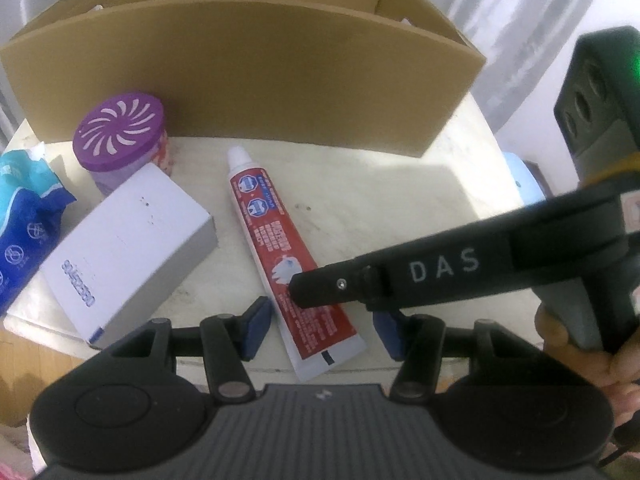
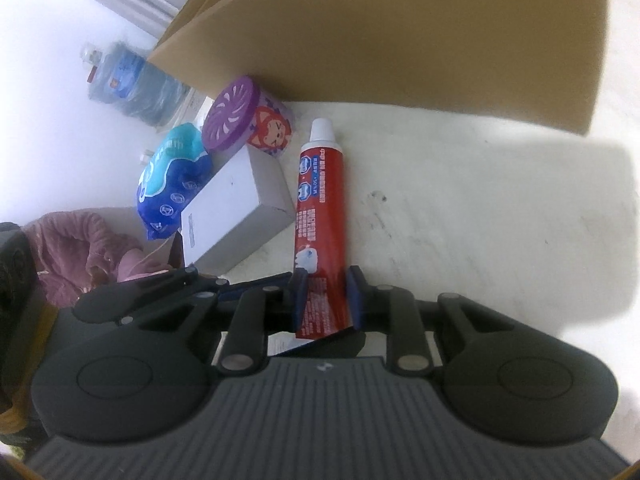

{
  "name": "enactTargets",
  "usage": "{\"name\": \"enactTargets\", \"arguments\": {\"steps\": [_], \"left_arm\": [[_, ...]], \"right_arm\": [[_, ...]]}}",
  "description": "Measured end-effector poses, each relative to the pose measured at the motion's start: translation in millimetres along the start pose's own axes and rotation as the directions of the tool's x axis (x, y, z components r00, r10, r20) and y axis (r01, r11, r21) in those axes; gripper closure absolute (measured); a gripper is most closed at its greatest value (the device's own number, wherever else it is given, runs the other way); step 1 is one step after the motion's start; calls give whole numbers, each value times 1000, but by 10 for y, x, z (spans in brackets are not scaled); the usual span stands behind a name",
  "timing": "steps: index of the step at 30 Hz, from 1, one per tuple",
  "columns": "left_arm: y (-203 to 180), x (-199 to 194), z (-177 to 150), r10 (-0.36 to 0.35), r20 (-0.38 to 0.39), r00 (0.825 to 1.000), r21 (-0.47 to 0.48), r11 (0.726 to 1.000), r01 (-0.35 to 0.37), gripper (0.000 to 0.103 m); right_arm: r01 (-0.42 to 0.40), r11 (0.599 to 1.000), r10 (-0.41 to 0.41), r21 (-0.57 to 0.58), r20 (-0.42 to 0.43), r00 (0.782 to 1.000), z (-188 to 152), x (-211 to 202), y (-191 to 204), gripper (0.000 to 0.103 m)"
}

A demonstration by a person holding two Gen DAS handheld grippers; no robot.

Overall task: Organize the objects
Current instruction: 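Close the right gripper on the red toothpaste tube and lift it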

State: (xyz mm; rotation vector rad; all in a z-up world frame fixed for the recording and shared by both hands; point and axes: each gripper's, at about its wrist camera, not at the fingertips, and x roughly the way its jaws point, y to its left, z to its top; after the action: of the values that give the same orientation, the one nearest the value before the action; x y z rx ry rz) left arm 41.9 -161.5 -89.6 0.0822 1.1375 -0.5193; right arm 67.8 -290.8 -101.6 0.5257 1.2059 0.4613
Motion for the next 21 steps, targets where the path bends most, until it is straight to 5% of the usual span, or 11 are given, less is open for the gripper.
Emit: {"name": "enactTargets", "arguments": {"steps": [21], "left_arm": [[-191, -83, -214, 0, 3, 1000, 18, 1000, 0, 46]], "right_arm": [[-13, 999, 12, 38, 8, 1000, -358, -202, -98, 81]]}}
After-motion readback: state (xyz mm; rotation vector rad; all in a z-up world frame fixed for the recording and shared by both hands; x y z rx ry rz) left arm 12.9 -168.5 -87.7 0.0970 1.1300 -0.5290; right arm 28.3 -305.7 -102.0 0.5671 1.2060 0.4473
